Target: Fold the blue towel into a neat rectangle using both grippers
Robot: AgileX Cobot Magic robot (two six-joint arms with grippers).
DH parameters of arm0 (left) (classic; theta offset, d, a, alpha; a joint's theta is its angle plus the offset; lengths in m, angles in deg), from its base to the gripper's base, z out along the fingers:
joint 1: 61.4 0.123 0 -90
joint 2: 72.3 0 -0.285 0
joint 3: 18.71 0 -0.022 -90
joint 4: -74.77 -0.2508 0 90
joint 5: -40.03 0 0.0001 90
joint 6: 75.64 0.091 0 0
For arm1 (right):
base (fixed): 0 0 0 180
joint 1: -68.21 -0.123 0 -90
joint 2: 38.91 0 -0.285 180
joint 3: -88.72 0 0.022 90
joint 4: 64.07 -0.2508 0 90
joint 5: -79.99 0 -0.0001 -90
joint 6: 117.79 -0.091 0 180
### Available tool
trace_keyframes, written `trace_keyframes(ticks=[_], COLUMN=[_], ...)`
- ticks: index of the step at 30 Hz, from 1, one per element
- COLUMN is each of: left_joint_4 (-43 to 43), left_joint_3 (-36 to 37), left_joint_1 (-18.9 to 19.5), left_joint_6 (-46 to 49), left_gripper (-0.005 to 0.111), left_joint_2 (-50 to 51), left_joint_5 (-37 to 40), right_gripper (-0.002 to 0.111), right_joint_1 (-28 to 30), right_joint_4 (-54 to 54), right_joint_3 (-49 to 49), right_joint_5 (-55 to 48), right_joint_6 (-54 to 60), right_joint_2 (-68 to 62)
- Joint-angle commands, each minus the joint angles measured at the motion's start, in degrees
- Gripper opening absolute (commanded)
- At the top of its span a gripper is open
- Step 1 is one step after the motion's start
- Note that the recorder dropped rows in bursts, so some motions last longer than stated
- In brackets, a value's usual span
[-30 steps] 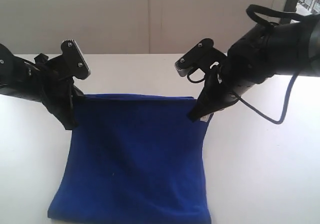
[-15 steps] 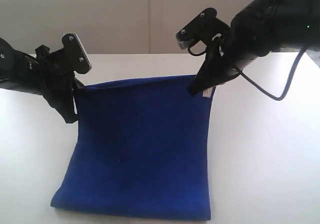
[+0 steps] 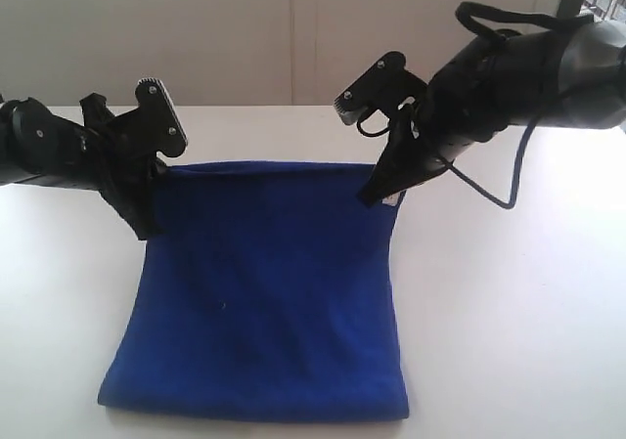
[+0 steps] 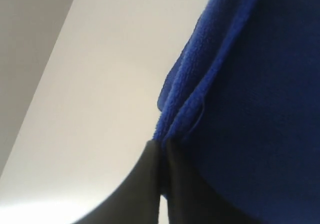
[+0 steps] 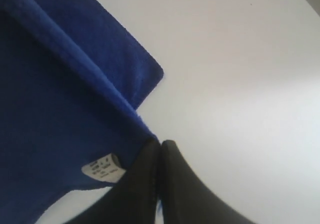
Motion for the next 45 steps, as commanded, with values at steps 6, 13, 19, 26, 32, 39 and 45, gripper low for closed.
trace_keyframes(ticks=[6, 13, 19, 26, 32, 39, 45], left_joint_4=[-0.4, -0.62, -0.75, -0.75, -0.75, -0.75, -0.86], left_joint_3=[-4.57, -6.53, -7.5, -8.12, -8.12, -8.12, -8.12], left_joint_1=[0.13, 0.13, 0.13, 0.13, 0.13, 0.13, 0.13], left_joint_6=[-0.04, -0.04, -0.04, -0.04, -0.04, -0.04, -0.04], left_gripper=[0.0, 0.0, 0.0, 0.0, 0.0, 0.0, 0.0], left_joint_2=[5.78, 9.41, 12.17, 15.09, 16.32, 17.34, 17.34], left_joint_5=[-1.38, -2.75, -5.48, -8.03, -9.19, -9.43, -10.26], right_gripper=[0.0, 0.0, 0.0, 0.0, 0.0, 0.0, 0.0], right_joint_1=[2.01, 2.7, 4.62, 4.87, 4.87, 5.22, 5.5], right_joint_4=[2.57, 2.57, 3.25, 3.25, 3.25, 3.59, 3.59], right_joint_3=[-1.2, -1.82, -3.21, -3.85, -5.07, -5.75, -5.75], right_joint_5=[4.75, 5.91, 7.34, 10.8, 10.6, 13.73, 15.02], right_joint_6=[-0.81, -1.87, -3.45, -3.45, -3.45, -3.45, -3.59], right_joint_2=[-3.31, -6.45, -9.12, -11.41, -14.49, -17.36, -19.27])
